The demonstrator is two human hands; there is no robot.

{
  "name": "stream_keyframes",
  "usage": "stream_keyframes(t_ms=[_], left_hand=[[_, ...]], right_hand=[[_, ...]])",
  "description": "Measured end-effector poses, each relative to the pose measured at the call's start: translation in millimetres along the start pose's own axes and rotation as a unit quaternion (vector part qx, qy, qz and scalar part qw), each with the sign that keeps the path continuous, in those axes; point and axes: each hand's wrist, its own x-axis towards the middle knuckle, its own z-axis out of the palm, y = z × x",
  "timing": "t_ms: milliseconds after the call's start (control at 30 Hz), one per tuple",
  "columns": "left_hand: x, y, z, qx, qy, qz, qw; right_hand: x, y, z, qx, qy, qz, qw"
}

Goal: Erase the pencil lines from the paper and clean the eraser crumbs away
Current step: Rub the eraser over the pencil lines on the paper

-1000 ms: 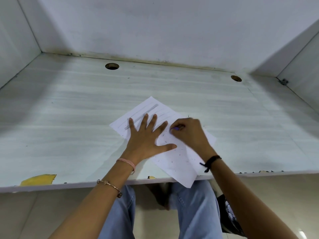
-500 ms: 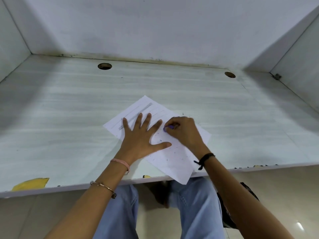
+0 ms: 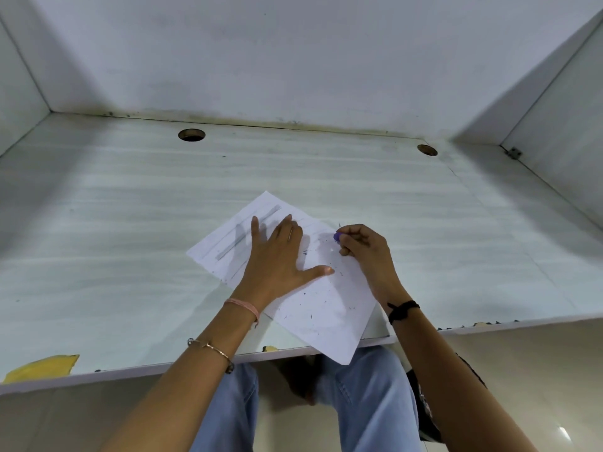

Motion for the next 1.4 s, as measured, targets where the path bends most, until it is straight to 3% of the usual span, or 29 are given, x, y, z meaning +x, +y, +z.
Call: stream_keyframes(t_ms=[100, 233, 367, 433, 533, 700, 800, 867, 1033, 1200, 1300, 1400], left_hand=[[8.2, -2.5, 9.9, -0.034, 0.008, 0.012, 0.999], [9.5, -4.5, 17.0, -0.022, -0.073, -0.005, 0.997], [10.8, -5.2, 19.5, -0.003, -0.085, -0.005, 0.996], [9.7, -5.0, 18.7, -0.008, -0.088, -0.008, 0.996], [10.2, -4.5, 17.4, -0.008, -0.079, -0.007, 0.997], [11.7, -7.0, 22.4, 0.016, -0.081, 0.003, 0.997], [11.3, -5.1, 19.8, -0.005, -0.084, -0.008, 0.996], [11.5, -4.1, 18.3, -0.006, -0.085, -0.007, 0.996], [11.8, -6.1, 21.6, 0.016, -0.082, 0.000, 0.997], [11.0, -4.6, 18.0, -0.005, -0.084, -0.006, 0.996], [11.7, -5.5, 21.2, 0.005, -0.085, -0.004, 0.996], [12.0, -5.9, 20.9, 0.017, -0.090, -0.001, 0.996]], right_hand=[[1.0, 0.6, -0.6, -0.070, -0.013, -0.013, 0.997], [-1.3, -0.2, 9.9, -0.178, -0.006, -0.078, 0.981], [-3.4, -7.4, 21.4, -0.268, -0.057, -0.141, 0.951], [9.6, -10.9, 12.2, -0.300, -0.033, -0.138, 0.943], [18.9, -16.1, 3.9, -0.305, 0.029, -0.108, 0.946], [-5.0, -21.8, 25.6, -0.332, -0.077, -0.155, 0.927], [18.5, -19.3, 3.4, -0.313, 0.011, -0.106, 0.944], [22.0, -20.6, 1.6, -0.323, 0.027, -0.096, 0.941], [-2.9, -24.0, 25.6, -0.342, -0.078, -0.154, 0.924], [24.5, -21.8, -7.2, -0.348, 0.024, -0.088, 0.933], [10.3, -26.8, 14.8, -0.346, -0.030, -0.124, 0.929], [6.9, -24.4, 22.9, -0.413, -0.081, -0.160, 0.893]])
